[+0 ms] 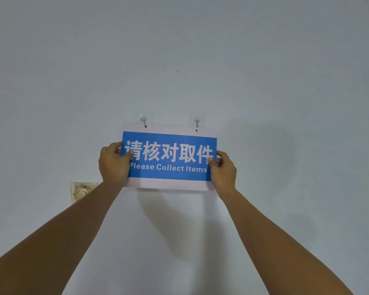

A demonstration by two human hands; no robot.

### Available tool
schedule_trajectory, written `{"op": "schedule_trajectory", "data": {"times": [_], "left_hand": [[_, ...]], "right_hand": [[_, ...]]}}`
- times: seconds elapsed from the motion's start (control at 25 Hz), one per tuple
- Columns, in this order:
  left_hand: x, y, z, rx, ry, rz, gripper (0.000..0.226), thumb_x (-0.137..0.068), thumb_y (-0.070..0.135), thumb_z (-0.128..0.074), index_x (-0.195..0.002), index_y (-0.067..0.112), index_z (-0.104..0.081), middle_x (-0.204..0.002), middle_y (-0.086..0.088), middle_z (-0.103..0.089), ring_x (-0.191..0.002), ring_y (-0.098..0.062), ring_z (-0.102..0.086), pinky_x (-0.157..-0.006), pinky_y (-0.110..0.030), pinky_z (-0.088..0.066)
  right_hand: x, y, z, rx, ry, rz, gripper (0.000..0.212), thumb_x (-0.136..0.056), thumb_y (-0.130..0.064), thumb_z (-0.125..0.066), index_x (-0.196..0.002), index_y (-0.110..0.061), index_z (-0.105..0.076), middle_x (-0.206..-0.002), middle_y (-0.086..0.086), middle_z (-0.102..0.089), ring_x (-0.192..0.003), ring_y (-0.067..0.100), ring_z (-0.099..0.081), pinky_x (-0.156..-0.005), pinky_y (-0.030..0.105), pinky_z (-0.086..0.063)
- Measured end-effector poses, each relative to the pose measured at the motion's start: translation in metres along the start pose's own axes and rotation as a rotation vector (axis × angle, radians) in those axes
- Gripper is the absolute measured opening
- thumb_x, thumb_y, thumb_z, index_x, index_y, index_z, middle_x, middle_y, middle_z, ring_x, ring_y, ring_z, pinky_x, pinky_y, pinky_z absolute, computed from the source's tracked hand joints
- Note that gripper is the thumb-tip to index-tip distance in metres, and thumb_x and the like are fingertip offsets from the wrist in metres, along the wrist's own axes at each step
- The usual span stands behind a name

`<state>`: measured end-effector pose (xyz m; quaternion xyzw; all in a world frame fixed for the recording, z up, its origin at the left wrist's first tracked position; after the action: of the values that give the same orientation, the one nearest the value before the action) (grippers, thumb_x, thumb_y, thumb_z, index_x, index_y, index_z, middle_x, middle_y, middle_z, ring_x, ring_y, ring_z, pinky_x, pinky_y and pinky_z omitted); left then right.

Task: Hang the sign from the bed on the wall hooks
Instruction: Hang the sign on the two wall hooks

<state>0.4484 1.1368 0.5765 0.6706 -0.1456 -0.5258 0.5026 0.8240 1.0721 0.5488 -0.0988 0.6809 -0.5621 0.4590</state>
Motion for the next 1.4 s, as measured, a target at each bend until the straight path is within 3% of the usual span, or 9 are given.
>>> {"op": "schedule_trajectory", "data": {"times": [0.32, 0.52, 0.72, 0.92, 1.12, 1.24, 1.4], "left_hand": [[0.006, 0.005, -0.005, 0.094, -0.006, 0.011, 0.041, -0.088, 0.023, -0.075, -0.126, 0.013, -0.064, -0.121, -0.012, -0.060, -0.105, -0.027, -0.063, -0.088, -0.033, -0.048], [0.006, 0.000, -0.002, 0.080, 0.000, 0.024, 0.041, -0.089, 0.025, -0.074, -0.127, 0.014, -0.064, -0.121, -0.011, -0.061, -0.100, -0.022, -0.061, -0.087, -0.033, -0.049], [0.004, 0.000, 0.002, 0.041, -0.008, 0.005, 0.043, -0.090, 0.028, -0.074, -0.129, 0.014, -0.063, -0.121, -0.010, -0.060, -0.101, -0.023, -0.062, -0.089, -0.037, -0.052], [0.004, 0.000, -0.002, -0.091, -0.036, -0.024, 0.047, -0.091, 0.026, -0.072, -0.133, 0.010, -0.059, -0.126, -0.014, -0.061, -0.110, -0.030, -0.064, -0.090, -0.039, -0.049], [0.004, -0.004, -0.011, -0.139, -0.108, -0.037, 0.048, -0.093, 0.023, -0.070, -0.137, 0.011, -0.056, -0.128, -0.014, -0.060, -0.112, -0.031, -0.064, -0.090, -0.040, -0.050], [0.011, -0.011, -0.018, -0.163, -0.185, -0.017, 0.049, -0.091, 0.015, -0.069, -0.138, 0.010, -0.054, -0.127, -0.014, -0.060, -0.110, -0.031, -0.064, -0.089, -0.041, -0.052], [0.017, -0.025, -0.026, -0.175, -0.303, 0.074, 0.056, -0.088, 0.014, -0.069, -0.139, 0.011, -0.049, -0.130, -0.015, -0.057, -0.113, -0.034, -0.062, -0.094, -0.048, -0.055]], "right_hand": [[-0.006, -0.029, 0.021, -0.010, 0.066, 0.091, 0.023, -0.096, -0.024, -0.062, -0.119, -0.021, -0.060, -0.092, -0.007, -0.062, -0.079, 0.006, -0.060, -0.067, 0.019, -0.047], [-0.013, -0.021, 0.014, 0.057, 0.031, 0.046, 0.027, -0.095, -0.025, -0.062, -0.122, -0.021, -0.063, -0.097, -0.002, -0.065, -0.086, 0.017, -0.063, -0.082, 0.036, -0.054], [-0.013, -0.009, 0.006, 0.095, 0.011, 0.025, 0.036, -0.094, -0.030, -0.063, -0.129, -0.022, -0.062, -0.110, 0.007, -0.071, -0.095, 0.023, -0.067, -0.089, 0.043, -0.055], [-0.016, -0.010, 0.004, 0.191, -0.037, 0.022, 0.039, -0.096, -0.030, -0.061, -0.134, -0.022, -0.058, -0.117, 0.006, -0.071, -0.099, 0.023, -0.068, -0.089, 0.043, -0.056], [-0.006, -0.002, -0.007, 0.238, -0.125, 0.032, 0.038, -0.095, -0.016, -0.060, -0.133, -0.019, -0.056, -0.122, 0.003, -0.068, -0.106, 0.023, -0.065, -0.083, 0.035, -0.051], [0.003, -0.003, -0.011, 0.253, -0.143, 0.068, 0.032, -0.094, -0.014, -0.060, -0.126, -0.016, -0.058, -0.120, 0.005, -0.062, -0.096, 0.017, -0.060, -0.078, 0.028, -0.047], [0.008, 0.006, -0.020, 0.364, -0.235, 0.006, 0.037, -0.090, -0.019, -0.063, -0.124, -0.013, -0.052, -0.126, 0.010, -0.047, -0.090, 0.018, -0.055, -0.079, 0.030, -0.045]]}}
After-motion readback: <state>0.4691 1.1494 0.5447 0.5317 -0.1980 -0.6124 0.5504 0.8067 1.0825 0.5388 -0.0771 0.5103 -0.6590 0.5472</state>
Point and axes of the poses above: each hand's wrist, its own x-axis away from the middle knuckle, its own z-axis out of the back of the hand, y = z × x, the point moved 10 cm from there along -x, towards the middle knuckle
